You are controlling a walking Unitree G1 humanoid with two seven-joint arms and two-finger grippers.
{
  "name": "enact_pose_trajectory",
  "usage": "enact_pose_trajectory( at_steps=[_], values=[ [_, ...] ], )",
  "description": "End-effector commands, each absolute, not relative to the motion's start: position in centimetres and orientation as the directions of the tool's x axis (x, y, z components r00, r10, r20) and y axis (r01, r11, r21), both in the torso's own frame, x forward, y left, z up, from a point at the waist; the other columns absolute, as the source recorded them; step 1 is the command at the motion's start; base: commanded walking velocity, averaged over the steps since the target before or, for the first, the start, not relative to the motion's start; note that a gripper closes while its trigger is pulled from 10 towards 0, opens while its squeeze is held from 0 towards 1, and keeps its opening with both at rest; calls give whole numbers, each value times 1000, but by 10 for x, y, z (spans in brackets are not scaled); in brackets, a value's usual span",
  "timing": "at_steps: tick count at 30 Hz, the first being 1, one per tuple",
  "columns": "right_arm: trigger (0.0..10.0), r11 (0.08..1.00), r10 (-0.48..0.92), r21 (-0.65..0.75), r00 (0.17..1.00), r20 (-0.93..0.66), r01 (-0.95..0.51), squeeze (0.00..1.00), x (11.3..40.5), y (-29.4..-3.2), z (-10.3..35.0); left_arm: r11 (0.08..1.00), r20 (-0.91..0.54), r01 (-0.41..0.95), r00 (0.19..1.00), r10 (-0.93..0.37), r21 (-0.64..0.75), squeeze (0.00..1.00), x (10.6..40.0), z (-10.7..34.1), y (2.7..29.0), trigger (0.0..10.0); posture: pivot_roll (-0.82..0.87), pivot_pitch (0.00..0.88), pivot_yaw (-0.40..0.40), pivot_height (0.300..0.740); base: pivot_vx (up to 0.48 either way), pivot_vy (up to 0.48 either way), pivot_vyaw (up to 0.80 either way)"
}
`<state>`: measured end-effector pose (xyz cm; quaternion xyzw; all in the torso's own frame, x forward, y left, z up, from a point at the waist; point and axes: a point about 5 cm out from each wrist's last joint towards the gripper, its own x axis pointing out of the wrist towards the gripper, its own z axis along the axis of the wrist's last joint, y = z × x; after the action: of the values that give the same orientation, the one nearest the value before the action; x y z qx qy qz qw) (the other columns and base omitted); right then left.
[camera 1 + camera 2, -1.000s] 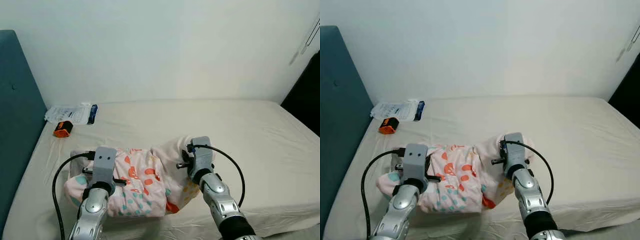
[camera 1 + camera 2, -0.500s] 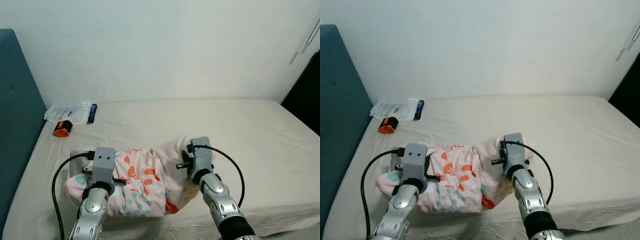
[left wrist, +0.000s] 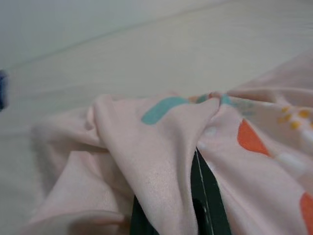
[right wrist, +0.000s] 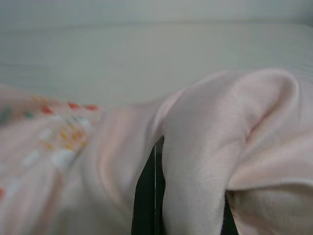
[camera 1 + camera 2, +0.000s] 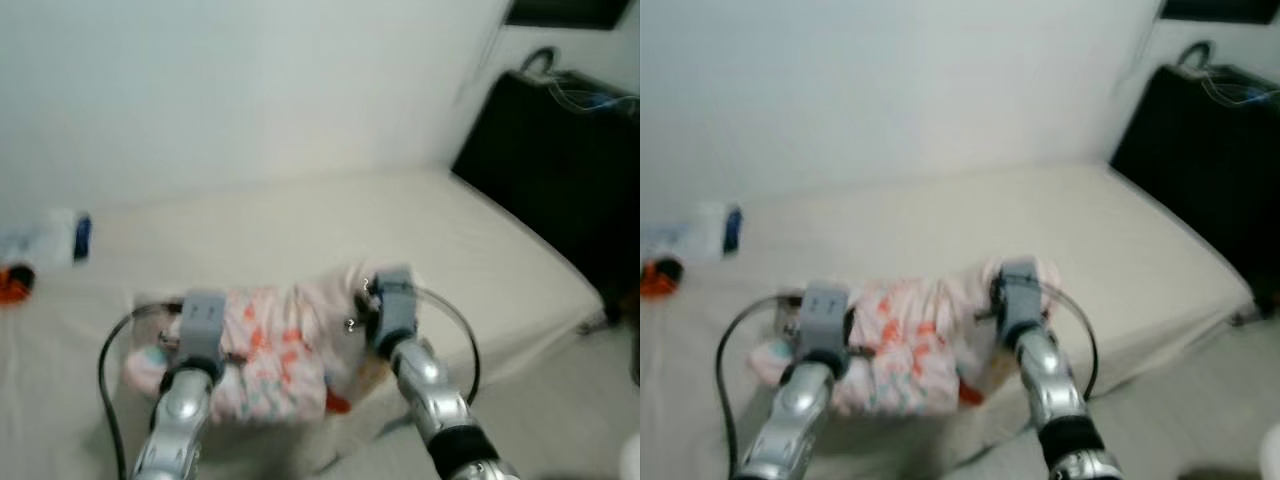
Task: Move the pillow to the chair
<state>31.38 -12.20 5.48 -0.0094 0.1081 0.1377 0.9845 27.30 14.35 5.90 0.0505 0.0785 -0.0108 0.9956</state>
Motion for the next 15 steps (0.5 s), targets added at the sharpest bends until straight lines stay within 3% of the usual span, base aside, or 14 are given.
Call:
enact_pose_trajectory(
  at_steps=[1, 15],
  values=[
    [10000, 946, 319, 0, 934, -160, -324, 0, 319, -112, 67, 994, -114, 60, 992, -50, 89, 0, 274, 65, 135, 10000, 39, 0, -109, 713, 0, 0, -800],
    [10000, 942, 329, -9, 931, -160, -335, 0, 320, -113, 68, 995, -116, 56, 992, -47, 79, 0, 274, 64, 134, 10000, 36, 0, -118, 713, 0, 0, -800]
  ],
)
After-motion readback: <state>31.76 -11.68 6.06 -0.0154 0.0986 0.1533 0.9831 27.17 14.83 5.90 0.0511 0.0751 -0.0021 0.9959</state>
